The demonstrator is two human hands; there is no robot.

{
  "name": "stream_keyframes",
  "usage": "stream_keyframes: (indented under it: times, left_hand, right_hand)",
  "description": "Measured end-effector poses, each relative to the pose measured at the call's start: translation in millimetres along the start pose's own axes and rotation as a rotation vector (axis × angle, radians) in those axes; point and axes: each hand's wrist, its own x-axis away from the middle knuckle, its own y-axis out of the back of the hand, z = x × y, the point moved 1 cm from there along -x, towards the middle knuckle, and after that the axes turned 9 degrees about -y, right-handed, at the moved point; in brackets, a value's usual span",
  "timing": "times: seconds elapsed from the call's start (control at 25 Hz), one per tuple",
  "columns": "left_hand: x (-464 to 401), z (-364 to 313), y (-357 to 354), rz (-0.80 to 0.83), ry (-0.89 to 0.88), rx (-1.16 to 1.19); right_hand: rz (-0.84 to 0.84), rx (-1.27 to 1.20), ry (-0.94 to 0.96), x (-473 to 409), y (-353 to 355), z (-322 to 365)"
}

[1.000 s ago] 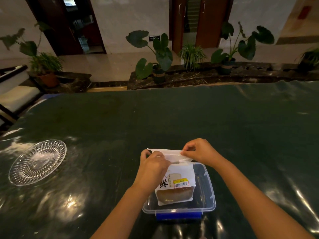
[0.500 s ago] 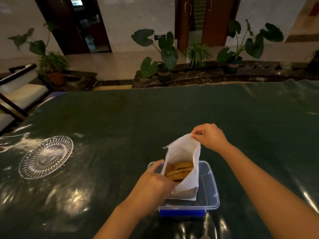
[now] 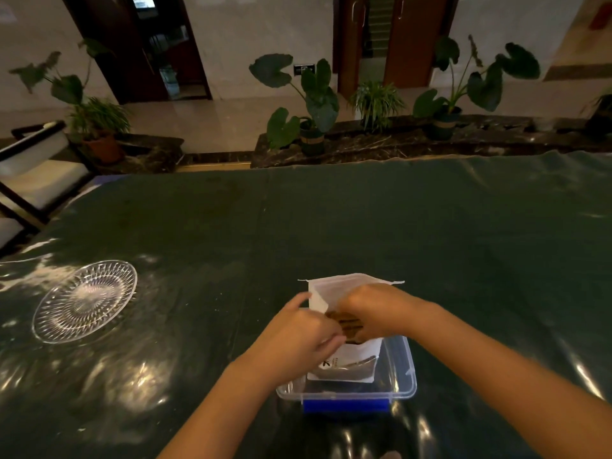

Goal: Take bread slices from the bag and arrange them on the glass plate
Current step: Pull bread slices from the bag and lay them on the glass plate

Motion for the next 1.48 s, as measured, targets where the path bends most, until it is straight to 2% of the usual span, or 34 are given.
stream_keyframes:
  times: [0.12,0.24,0.48,0.6,0.72,0.8,0.84,0.88,0.92,0.96,1.0,1.04,1.08,1.12,1.2,1.28,1.36,1.44,1.48]
  left_hand:
    - [-14,12,16,0.038,-0.059,-0.052]
    - [-3,31,18,0.114,-0.033,-0.111]
    - [24,38,9,0.047,-0.059,-0.164]
    - [24,36,5,0.023,-0.060,-0.190]
    - [22,37,4,0.018,-0.040,-0.176]
    - [21,40,5,0.021,-0.017,-0.158]
    - [22,41,5,0.023,0.000,-0.147]
    - [22,42,5,0.026,0.012,-0.137]
    - [22,43,4,0.029,0.017,-0.134]
    - [21,43,2,0.033,0.016,-0.138]
    - [20,43,0,0.038,0.014,-0.142]
    - [19,42,-1,0.041,0.012,-0.143]
    - [18,41,-2,0.043,0.008,-0.141]
    - [17,41,-2,0.042,0.006,-0.140]
    - [16,42,-1,0.043,0.009,-0.144]
    - [18,44,-2,0.047,0.010,-0.145]
    - [19,43,-3,0.053,0.003,-0.157]
    - [19,43,-4,0.059,-0.007,-0.169]
    - [20,43,-5,0.059,-0.012,-0.169]
  right_hand:
    - [0.021,0.075,-0.036,3,2,-10]
    - [0.057,0.094,-0.111,10,5,-27]
    - [0.130,0.030,-0.149,8,7,-26]
    - [0.173,0.031,-0.281,-10,7,-15]
    - [0.250,-0.003,-0.536,-50,5,15]
    - [0.373,-0.155,-0.587,-66,-10,26]
    - [0.421,-0.391,-0.540,-68,-13,25]
    - [0.453,-0.757,-0.462,-71,-19,22]
    - [0.593,-1.024,-0.486,-76,-37,14]
    - [0.628,-1.050,-0.479,-82,-40,11]
    - [0.611,-0.701,-0.471,-84,-38,15]
    - [0.520,-0.380,-0.605,-89,-49,11]
    - [0.348,-0.132,-0.623,-95,-54,7]
    - [0.257,-0.061,-0.592,-100,-57,11]
    - [0.198,-0.078,-0.556,-102,-61,9]
    - [0.250,-0.106,-0.544,-102,-67,4]
    - [0.321,-0.230,-0.595,-101,-70,-4]
    - [0.296,-0.373,-0.610,-104,-75,-10]
    - [0.266,-0.367,-0.605,-104,-76,-12]
